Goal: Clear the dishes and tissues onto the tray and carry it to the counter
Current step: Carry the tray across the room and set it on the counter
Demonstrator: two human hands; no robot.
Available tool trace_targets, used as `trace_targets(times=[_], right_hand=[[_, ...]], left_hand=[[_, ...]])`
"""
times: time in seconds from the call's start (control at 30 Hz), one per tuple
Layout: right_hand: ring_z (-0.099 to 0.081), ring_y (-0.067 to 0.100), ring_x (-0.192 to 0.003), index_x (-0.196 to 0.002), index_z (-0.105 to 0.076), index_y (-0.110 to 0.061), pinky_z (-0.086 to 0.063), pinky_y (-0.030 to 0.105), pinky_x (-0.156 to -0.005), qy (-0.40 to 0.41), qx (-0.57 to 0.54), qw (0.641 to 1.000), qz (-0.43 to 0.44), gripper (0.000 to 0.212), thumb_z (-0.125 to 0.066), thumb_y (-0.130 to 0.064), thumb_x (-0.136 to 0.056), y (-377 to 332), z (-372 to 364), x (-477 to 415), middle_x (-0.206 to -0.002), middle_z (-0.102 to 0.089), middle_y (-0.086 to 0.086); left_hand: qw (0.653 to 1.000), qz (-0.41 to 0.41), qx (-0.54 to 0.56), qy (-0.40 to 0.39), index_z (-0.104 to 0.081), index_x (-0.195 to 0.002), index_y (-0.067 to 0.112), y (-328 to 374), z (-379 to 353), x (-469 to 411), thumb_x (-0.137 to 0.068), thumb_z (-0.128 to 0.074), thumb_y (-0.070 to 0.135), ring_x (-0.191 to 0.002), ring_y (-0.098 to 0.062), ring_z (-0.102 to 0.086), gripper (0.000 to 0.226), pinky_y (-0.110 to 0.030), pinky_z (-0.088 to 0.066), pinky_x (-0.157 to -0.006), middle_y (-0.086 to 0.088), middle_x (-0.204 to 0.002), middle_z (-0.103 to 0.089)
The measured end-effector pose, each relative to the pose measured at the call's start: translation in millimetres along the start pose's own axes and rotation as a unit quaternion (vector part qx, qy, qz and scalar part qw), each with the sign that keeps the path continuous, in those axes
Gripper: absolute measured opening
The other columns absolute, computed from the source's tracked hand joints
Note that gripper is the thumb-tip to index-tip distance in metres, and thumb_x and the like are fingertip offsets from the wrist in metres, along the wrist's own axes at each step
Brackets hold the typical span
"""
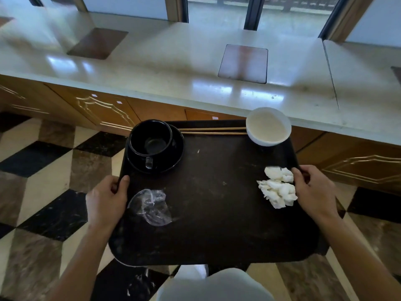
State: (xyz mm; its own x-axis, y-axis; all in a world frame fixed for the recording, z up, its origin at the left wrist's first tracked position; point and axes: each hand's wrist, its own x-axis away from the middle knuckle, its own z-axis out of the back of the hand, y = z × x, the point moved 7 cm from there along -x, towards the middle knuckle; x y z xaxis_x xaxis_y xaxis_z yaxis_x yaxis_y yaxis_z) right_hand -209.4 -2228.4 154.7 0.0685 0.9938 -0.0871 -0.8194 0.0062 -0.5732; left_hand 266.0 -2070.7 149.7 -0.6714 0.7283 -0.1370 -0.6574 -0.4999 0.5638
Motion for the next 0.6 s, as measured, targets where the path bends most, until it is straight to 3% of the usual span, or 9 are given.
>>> trace_targets(times=[0.13,0.27,0.6], right_hand=[[-0.061,0.019,-0.089,-0.114,-0.066,-0.009,-0.047,0.038,-0.08,0.004,-0.003,1.0,-0.006,0.026,-0.054,-0.028,-0.099,-20.3,-16.2,-21.6,-0.093,-0.065,-0.002],[-0.059,0.016,-0.087,-0.114,-0.066,-0.009,-0.043,0.033,-0.077,0.005,-0.004,1.0,-0.009,0.026,-0.054,-0.027,-0.099,-37.6,-26.5,-45.0,-0.096,-0.068,0.003],[-0.058,0.016,-0.085,-0.115,-0.065,-0.007,-0.046,0.034,-0.075,0.009,-0.011,1.0,-0.018,0.025,-0.056,-0.023,-0.099,-58.1,-52.3,-124.8,-0.09,-0.06,-0.004]], left_hand=[[1.0,-0.021,0.006,-0.007,-0.064,-0.076,0.012,0.6,-4.0,-44.9,-0.096,-0.062,0.031,-0.059,-0.018,-0.057,0.027,-0.035,-0.043,-0.057,-0.002,-0.063,-0.061],[0.999,-0.031,0.005,-0.018,-0.065,-0.079,0.013,4.8,-11.4,-80.4,-0.096,-0.06,0.031,-0.059,-0.016,-0.058,0.026,-0.038,-0.05,-0.06,0.0,-0.064,-0.062],[0.998,-0.054,-0.001,-0.029,-0.066,-0.079,0.013,35.2,-49.7,-162.9,-0.096,-0.061,0.029,-0.06,-0.014,-0.059,0.024,-0.04,-0.051,-0.064,0.001,-0.064,-0.062]])
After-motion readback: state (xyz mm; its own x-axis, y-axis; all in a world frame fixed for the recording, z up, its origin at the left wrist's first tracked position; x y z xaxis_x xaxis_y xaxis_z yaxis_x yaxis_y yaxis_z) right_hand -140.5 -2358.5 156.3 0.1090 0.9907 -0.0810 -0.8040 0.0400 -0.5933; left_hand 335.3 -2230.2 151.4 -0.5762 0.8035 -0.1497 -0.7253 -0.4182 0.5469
